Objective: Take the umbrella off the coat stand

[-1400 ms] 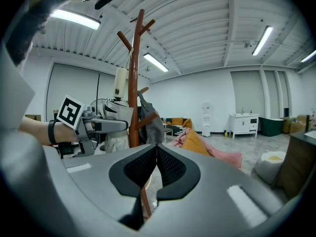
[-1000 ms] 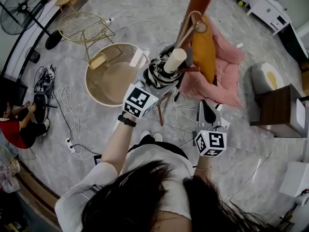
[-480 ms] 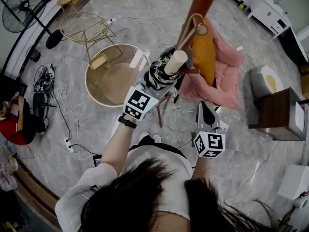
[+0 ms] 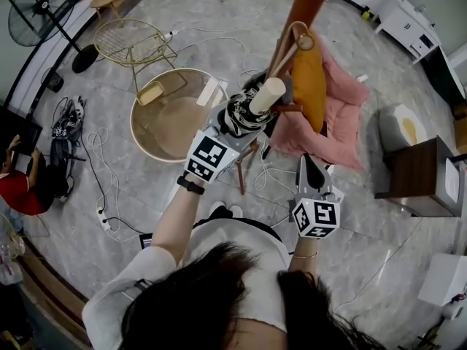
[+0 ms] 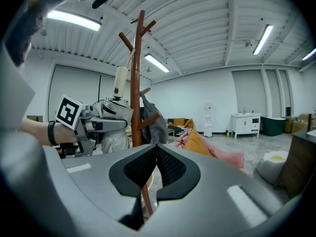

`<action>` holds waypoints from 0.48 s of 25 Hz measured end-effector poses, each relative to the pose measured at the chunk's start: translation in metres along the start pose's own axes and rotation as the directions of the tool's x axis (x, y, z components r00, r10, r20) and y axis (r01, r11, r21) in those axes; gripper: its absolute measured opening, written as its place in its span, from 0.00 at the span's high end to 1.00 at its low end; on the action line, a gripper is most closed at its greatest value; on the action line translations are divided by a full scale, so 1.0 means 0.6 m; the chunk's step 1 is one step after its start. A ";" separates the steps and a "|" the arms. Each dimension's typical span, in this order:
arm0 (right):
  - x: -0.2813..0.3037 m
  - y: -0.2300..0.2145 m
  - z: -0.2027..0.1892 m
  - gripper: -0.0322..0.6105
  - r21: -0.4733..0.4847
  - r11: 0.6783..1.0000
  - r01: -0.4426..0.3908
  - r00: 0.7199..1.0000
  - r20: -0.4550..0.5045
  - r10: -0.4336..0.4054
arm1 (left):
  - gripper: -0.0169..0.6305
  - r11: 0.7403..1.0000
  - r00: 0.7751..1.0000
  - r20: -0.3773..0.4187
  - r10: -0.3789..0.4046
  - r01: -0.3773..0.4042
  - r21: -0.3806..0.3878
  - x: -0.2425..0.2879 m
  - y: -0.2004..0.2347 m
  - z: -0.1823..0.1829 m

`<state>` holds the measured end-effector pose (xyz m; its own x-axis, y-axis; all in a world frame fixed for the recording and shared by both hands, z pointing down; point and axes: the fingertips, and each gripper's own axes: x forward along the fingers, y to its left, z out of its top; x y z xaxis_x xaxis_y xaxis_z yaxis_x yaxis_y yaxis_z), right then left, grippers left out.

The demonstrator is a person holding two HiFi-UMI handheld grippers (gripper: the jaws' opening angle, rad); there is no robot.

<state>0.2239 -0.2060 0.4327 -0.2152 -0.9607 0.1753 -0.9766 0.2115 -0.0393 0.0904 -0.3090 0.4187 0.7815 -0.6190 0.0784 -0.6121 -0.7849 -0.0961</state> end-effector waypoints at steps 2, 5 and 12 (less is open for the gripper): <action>0.001 0.004 0.001 0.95 0.000 1.000 -0.007 1.000 0.003 0.007 | 0.43 1.000 1.000 -0.016 -0.004 0.004 0.003 -0.007 -0.005 0.000; 0.003 0.011 0.006 0.95 -0.004 1.000 -0.023 1.000 0.009 0.023 | 0.43 1.000 1.000 -0.006 -0.008 0.008 0.010 -0.016 -0.010 0.017; 0.001 0.031 0.020 0.95 -0.010 0.998 -0.055 0.998 0.029 0.055 | 0.43 0.999 0.999 0.023 0.026 -0.027 0.033 -0.049 -0.004 0.049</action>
<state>0.2059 -0.2048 0.4205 -0.2688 -0.9523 0.1445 -0.9632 0.2659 -0.0393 0.0724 -0.2881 0.3875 0.7679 -0.6383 0.0535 -0.6283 -0.7668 -0.1313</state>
